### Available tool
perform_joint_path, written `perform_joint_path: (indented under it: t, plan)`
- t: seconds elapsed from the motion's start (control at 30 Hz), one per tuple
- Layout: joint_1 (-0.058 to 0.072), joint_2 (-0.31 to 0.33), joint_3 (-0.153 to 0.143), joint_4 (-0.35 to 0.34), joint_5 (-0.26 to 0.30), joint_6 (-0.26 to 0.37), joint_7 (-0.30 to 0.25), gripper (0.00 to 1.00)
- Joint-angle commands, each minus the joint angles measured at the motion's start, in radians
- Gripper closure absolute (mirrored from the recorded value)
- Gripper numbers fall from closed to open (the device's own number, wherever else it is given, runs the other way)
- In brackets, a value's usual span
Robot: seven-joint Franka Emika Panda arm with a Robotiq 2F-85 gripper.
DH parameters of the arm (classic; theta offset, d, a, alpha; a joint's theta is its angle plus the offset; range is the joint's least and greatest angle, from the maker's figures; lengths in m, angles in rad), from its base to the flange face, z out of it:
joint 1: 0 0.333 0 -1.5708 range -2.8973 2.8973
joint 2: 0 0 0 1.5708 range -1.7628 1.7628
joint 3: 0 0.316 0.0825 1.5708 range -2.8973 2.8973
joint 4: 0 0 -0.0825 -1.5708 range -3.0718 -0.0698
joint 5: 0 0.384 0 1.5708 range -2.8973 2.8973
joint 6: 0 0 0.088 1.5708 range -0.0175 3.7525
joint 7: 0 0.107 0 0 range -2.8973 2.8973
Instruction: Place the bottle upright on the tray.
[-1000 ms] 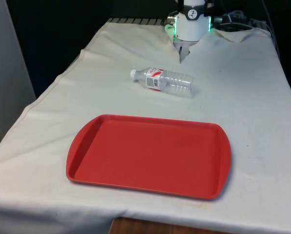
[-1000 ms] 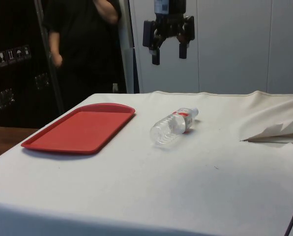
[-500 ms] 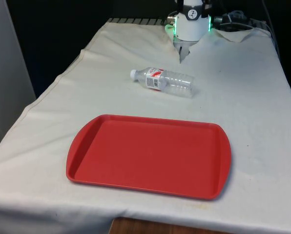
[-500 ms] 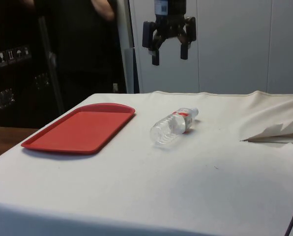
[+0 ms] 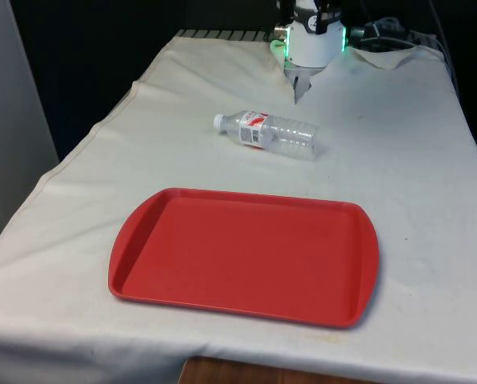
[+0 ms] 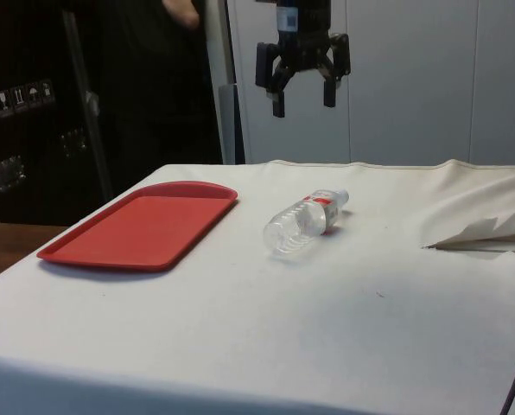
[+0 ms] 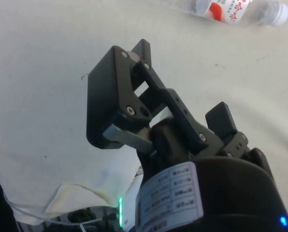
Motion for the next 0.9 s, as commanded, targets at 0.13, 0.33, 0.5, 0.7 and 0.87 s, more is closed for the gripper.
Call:
perform_joint_path:
  t: [0.13, 0.33, 0.5, 0.7, 0.87]
  plan:
    - [-0.011, 0.012, -0.012, -0.006, -0.010, 0.026, 0.007, 0.00]
    - [-0.011, 0.024, -0.032, -0.003, -0.004, 0.021, 0.000, 0.00]
    - [-0.021, 0.039, -0.047, -0.006, -0.010, 0.045, 0.012, 0.00]
    - [-0.018, 0.045, -0.056, -0.004, -0.002, 0.048, 0.023, 0.00]
    - [-0.016, 0.048, -0.065, -0.004, 0.005, 0.049, 0.038, 0.00]
